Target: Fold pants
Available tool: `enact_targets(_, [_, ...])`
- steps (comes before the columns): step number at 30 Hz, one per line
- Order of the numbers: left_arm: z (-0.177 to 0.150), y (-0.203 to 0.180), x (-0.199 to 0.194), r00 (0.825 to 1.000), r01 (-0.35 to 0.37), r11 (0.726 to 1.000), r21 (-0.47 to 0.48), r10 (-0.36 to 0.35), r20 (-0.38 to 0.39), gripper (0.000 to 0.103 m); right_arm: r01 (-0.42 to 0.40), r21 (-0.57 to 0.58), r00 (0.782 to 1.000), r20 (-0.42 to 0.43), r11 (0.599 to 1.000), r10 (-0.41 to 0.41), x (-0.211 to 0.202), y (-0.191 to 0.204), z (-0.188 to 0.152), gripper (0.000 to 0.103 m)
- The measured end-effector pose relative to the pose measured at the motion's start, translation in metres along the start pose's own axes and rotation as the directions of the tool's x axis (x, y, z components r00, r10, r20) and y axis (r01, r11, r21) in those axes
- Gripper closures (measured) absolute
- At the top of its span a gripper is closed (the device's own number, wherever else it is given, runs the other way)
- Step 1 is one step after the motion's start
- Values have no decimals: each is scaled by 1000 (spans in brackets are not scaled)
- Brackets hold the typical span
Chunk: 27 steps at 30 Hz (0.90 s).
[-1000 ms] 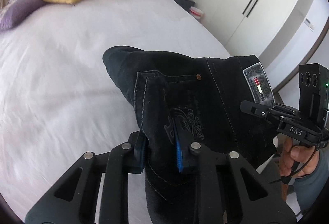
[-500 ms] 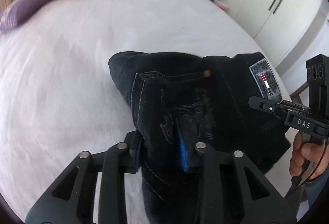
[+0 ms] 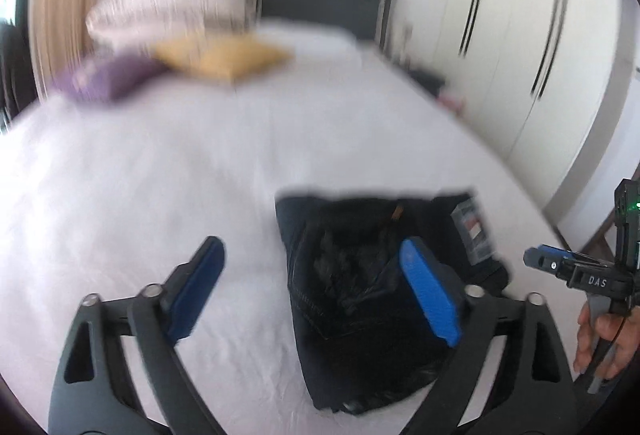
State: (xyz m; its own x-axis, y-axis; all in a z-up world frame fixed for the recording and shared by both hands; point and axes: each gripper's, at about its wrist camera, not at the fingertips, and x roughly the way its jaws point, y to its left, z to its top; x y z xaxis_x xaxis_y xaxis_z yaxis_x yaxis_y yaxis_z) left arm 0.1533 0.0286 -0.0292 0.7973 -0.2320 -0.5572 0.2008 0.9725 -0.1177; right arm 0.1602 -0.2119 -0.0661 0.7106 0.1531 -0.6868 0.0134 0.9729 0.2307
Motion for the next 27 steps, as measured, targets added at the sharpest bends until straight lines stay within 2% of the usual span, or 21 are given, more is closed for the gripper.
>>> enact_targets(1, [3, -5, -16, 999, -18, 1000, 20, 18, 41, 0, 6, -12, 999, 31, 1000, -6, -13, 4, 2, 17])
enact_targets(3, [12, -23, -57, 990, -87, 994, 64, 79, 114, 0, 22, -32, 995, 93, 999, -19, -41, 18, 6, 10])
enact_targets(5, [18, -32, -87, 979, -144, 986, 89, 129, 158, 0, 20, -45, 990, 138, 999, -14, -67, 32, 14, 6])
enact_targets(6, [19, -42, -111, 969, -158, 983, 96, 136, 204, 0, 16, -52, 987, 162, 999, -8, -82, 39, 15, 6])
enact_targets(8, [17, -49, -148, 953, -146, 985, 92, 115, 280, 0, 9, -78, 977, 215, 997, 8, -111, 55, 19, 3])
enact_targets(10, [16, -56, -179, 943, -132, 989, 67, 105, 317, 0, 19, -104, 966, 257, 994, 9, -134, 68, 21, 1])
enact_targets(12, [13, -61, -198, 949, -105, 993, 51, 85, 303, 0, 36, -133, 957, 291, 990, 4, -156, 81, 21, 1])
enact_targets(16, [3, -69, -222, 950, -143, 987, 67, 119, 288, 0, 102, -177, 937, 347, 979, -35, -195, 105, 13, 0])
enact_targets(20, [-7, -76, -240, 960, -158, 985, 66, 138, 244, 0, 129, -169, 932, 356, 977, -61, -217, 112, 0, 0])
enact_targets(27, [-31, -63, -237, 979, -176, 984, 14, 174, 105, 0, 153, -137, 947, 302, 979, -106, -217, 111, -20, 0])
